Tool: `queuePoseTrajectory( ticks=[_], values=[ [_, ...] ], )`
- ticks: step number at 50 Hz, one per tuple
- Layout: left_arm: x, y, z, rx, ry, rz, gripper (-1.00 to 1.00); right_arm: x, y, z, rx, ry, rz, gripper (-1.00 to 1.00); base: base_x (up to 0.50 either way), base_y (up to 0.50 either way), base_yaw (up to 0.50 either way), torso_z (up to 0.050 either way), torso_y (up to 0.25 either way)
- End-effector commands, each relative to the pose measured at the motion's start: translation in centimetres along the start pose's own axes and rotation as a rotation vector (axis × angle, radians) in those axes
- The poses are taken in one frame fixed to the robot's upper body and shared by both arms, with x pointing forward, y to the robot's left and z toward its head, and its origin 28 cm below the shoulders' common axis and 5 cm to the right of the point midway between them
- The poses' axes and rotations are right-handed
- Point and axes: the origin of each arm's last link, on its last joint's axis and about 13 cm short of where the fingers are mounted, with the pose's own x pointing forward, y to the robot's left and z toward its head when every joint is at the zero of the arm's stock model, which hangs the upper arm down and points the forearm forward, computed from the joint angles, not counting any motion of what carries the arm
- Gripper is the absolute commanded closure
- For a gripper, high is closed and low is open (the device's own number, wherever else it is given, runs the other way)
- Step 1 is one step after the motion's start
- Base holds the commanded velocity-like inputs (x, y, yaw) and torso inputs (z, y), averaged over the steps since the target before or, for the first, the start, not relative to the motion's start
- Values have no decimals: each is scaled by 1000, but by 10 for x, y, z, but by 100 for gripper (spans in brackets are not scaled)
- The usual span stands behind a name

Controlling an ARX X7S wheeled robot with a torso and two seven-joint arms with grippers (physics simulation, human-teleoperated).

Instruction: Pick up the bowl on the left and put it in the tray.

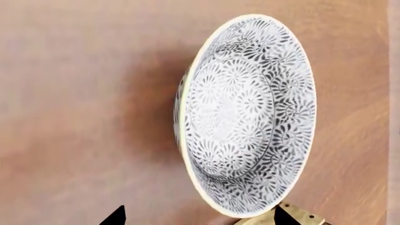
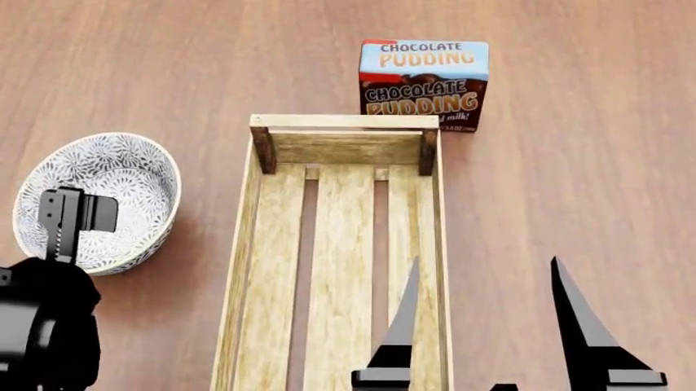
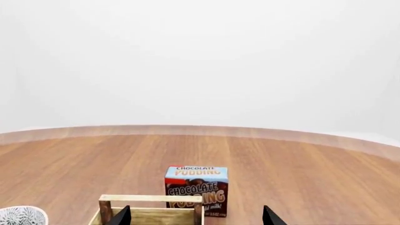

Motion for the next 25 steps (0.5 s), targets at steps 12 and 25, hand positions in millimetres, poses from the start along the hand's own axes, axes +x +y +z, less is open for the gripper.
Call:
queuePoseTrajectory(
  ticks=[12,25],
  values=[
    [15,3,4,-156,-11,7,-100,2,-2,0,2,-10,-5,-100,0,0,0,0,0],
    [22,-5,5,-127,-30,12,-100,2,-2,-2,0,-4,-2,-100,0,0,0,0,0]
  ],
)
